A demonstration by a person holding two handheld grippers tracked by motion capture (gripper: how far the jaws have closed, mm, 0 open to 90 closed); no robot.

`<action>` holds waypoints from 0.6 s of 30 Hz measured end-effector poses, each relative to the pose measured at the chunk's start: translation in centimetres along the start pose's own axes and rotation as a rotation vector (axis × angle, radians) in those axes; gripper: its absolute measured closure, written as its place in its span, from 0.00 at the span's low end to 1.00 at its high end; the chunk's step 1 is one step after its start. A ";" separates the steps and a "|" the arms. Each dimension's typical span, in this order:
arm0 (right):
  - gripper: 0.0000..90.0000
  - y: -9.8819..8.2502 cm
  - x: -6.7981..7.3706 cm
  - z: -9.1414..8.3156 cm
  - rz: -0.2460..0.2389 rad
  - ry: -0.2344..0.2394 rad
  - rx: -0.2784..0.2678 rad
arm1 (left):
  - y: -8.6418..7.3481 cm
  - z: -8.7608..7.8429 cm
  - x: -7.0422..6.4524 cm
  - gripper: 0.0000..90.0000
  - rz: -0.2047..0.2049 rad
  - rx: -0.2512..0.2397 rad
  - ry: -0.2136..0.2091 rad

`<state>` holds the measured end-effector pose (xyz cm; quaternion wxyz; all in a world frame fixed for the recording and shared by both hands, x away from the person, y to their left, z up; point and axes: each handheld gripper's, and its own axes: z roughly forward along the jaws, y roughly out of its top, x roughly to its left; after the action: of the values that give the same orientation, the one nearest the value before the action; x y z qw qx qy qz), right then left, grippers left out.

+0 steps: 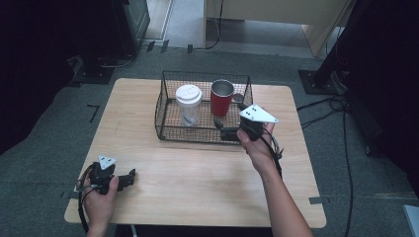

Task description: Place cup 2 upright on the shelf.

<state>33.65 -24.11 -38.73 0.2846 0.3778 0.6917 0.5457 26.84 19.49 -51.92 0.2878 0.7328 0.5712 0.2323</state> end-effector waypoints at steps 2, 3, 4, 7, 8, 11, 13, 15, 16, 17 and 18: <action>0.00 -0.3 -0.3 -0.5 0.006 -0.008 -0.002 | 0.0 0.0 0.0 0.00 0.000 0.000 0.000; 0.00 -0.4 -0.5 -0.8 0.007 -0.014 -0.002 | 0.0 0.0 0.0 0.00 0.000 0.000 0.000; 0.00 -0.5 -0.7 -1.1 0.006 -0.021 -0.001 | 0.0 0.0 0.0 0.00 0.000 0.000 0.000; 0.00 -1.0 -1.1 -1.9 0.008 -0.034 -0.003 | 0.0 0.0 0.0 0.00 0.000 0.000 0.000; 0.00 -1.2 -1.2 -2.1 0.011 -0.038 -0.003 | 0.0 0.0 0.0 0.00 0.000 0.000 0.000; 0.00 -1.8 -1.6 -3.0 0.020 -0.051 -0.003 | 0.0 0.0 0.0 0.00 0.002 0.000 0.000; 0.00 -2.2 -1.8 -3.5 0.027 -0.060 -0.001 | 0.0 0.0 0.0 0.00 0.001 0.000 0.000; 0.00 -2.7 -2.1 -4.0 0.034 -0.068 -0.001 | 0.0 0.0 0.0 0.00 0.002 0.000 0.000; 0.00 -2.9 -2.3 -4.3 0.038 -0.073 0.000 | 0.0 0.0 0.0 0.00 0.002 0.000 0.000; 0.00 -3.1 -2.4 -4.6 0.041 -0.078 0.002 | 0.0 0.0 0.0 0.00 0.000 0.000 0.000; 0.00 -3.3 -2.6 -4.8 0.044 -0.083 0.004 | 0.0 0.0 0.0 0.00 0.000 0.000 0.000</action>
<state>30.50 -29.21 -40.80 0.3001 0.4158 0.6718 0.5345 26.84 19.49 -51.92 0.2880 0.7329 0.5709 0.2322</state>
